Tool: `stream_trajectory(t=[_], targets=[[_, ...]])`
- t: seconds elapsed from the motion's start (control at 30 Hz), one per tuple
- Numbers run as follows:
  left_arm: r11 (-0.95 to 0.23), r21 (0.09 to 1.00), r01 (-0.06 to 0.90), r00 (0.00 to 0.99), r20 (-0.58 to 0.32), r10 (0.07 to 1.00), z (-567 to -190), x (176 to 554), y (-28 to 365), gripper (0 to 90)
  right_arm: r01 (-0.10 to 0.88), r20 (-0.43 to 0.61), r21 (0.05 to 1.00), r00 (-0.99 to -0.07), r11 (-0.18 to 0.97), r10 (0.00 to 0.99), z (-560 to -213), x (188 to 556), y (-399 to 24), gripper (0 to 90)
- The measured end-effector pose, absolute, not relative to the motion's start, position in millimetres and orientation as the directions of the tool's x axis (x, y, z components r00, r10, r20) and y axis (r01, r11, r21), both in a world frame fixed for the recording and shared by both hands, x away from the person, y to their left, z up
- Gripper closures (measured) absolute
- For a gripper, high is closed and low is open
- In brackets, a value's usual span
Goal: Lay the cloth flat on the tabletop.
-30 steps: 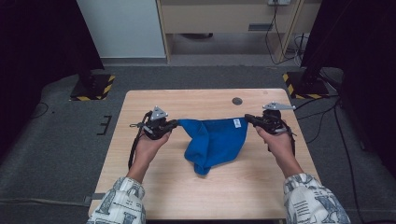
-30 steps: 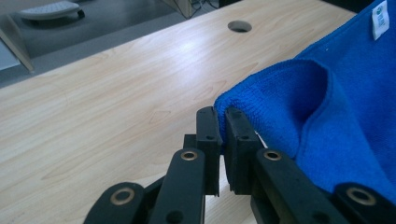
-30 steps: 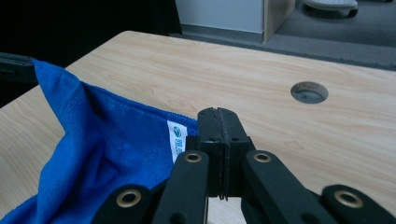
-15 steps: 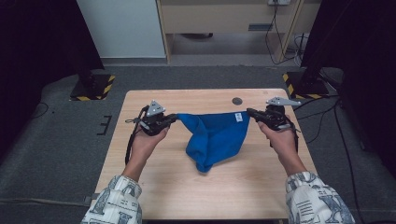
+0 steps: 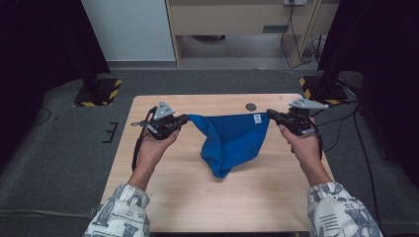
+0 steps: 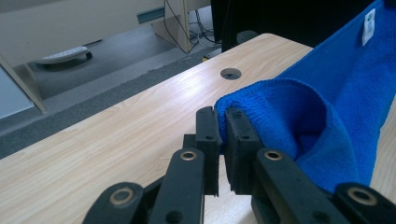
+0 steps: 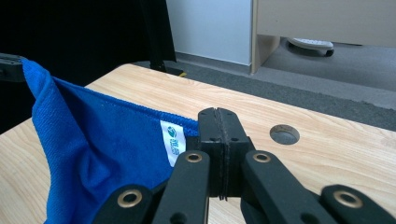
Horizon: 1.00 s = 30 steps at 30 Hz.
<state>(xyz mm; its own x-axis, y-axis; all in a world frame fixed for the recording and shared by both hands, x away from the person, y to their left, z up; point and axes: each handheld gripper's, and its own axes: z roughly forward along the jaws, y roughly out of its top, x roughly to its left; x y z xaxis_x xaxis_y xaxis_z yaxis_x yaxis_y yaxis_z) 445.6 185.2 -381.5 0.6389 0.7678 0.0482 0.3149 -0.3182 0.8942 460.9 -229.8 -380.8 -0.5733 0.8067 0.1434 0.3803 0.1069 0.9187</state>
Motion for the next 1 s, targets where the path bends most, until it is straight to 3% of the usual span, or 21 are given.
stream_trajectory(t=[1.0], targets=[[-0.304,0.908,0.288,0.638,0.055,0.768,-373,446,188,83.4,0.352,0.112,0.927,-0.581,0.125,0.806,-361,456,-232,90.0]])
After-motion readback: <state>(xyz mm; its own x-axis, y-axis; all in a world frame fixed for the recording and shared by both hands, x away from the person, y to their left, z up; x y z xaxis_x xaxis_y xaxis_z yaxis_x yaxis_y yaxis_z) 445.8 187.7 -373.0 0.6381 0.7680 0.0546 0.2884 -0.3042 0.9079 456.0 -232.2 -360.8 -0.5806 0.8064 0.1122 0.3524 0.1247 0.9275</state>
